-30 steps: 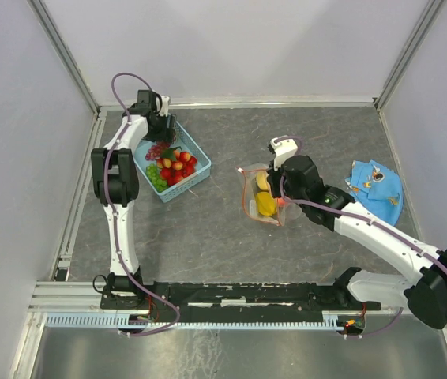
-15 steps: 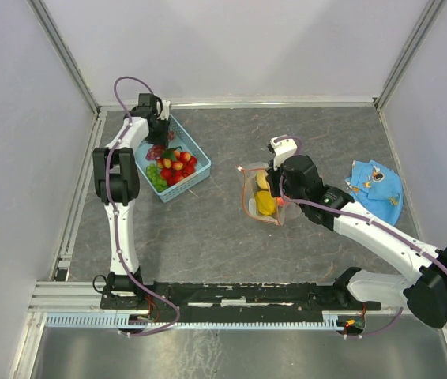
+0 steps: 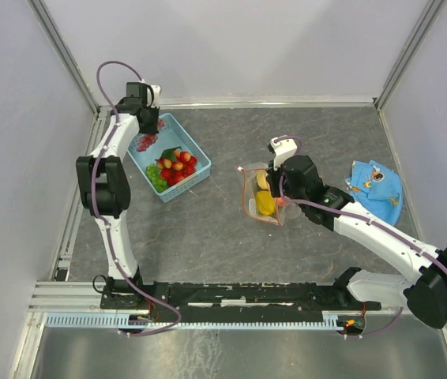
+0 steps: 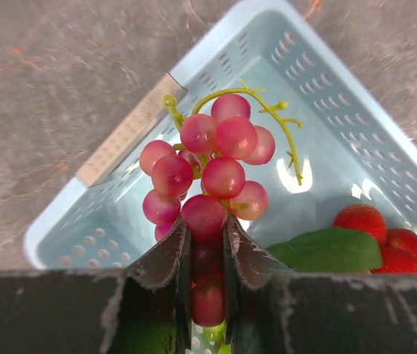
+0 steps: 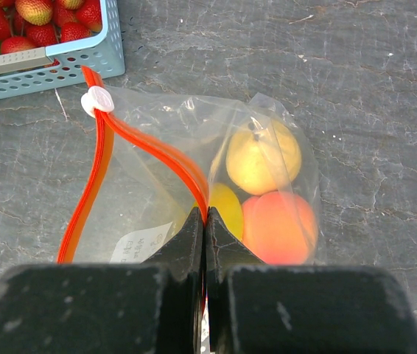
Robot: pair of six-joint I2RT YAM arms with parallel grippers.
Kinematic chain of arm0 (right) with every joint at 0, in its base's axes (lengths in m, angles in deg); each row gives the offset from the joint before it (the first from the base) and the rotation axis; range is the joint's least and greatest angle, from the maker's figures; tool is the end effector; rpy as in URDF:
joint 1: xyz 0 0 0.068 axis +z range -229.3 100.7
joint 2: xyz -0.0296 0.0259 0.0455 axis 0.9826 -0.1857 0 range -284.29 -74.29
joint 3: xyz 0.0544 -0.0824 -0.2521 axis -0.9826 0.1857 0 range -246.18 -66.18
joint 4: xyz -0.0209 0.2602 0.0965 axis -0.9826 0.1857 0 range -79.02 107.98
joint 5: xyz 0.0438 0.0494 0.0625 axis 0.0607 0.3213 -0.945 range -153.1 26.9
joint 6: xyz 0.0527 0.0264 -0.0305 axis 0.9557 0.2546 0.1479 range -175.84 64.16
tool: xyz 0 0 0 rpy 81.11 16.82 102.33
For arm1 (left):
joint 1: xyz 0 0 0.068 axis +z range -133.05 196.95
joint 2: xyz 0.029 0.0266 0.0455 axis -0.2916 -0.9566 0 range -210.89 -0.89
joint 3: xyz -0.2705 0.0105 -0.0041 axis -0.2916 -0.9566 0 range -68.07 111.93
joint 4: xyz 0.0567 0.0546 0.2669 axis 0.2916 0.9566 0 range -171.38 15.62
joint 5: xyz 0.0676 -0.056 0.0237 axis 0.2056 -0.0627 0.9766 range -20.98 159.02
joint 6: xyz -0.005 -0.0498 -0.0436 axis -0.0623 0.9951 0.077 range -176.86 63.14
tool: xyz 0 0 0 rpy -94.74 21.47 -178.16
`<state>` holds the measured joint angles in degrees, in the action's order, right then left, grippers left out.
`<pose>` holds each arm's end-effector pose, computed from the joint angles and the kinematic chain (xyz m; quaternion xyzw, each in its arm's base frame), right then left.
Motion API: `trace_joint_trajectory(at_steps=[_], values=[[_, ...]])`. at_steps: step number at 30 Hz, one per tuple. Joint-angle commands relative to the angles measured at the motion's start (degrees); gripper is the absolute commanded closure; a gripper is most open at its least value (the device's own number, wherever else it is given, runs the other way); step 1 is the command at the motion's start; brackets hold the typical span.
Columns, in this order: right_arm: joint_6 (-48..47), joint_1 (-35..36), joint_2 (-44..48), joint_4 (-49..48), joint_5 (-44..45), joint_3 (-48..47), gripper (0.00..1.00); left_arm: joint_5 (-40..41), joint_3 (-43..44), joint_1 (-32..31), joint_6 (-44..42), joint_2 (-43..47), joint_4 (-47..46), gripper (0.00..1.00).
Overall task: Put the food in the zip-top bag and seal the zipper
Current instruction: Pick up the fake fruit from the bin, then place the fake fruit in the zipper food storage bag.
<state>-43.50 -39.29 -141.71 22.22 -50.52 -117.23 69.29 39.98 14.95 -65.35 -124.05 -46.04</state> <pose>0.2367 0.1839 0.2807 -0.1482 0.8392 0.1430 0.5033 0.5130 -0.0177 0.2246 0.0853 0.9371 0.0214 0.3377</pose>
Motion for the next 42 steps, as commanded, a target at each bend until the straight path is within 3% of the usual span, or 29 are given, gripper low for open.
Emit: trace_joint_trajectory(at_steps=[1, 10, 18, 29, 34, 42], values=[[0.49, -0.01, 1.92, -1.33, 0.53, -0.97, 0.98, 2.22, -1.63, 0.24, 3.04, 8.83, -4.63, 0.96], [1.14, -0.01, 1.08, 0.09, 0.95, -2.37, 0.98, -1.56, -9.23, 0.02, 14.64, 20.04, -5.22, 0.97], [3.7, 0.06, 0.21, 0.71, -0.74, -3.88, 0.98, -10.91, -24.91, -1.28, 29.79, 34.65, -13.1, 0.97], [5.33, 0.03, -1.8, -0.98, 0.0, -5.07, 0.98, -20.08, -43.31, -5.39, 43.18, 52.83, -19.81, 0.97], [6.54, 0.04, -2.9, -2.0, -0.42, -5.41, 0.98, -22.47, -47.96, -10.17, 47.33, 58.52, -21.25, 0.97], [8.11, 0.03, -4.32, -5.27, -1.01, -4.32, 0.98, -20.89, -55.09, -23.8, 57.64, 61.9, -28.13, 0.97]])
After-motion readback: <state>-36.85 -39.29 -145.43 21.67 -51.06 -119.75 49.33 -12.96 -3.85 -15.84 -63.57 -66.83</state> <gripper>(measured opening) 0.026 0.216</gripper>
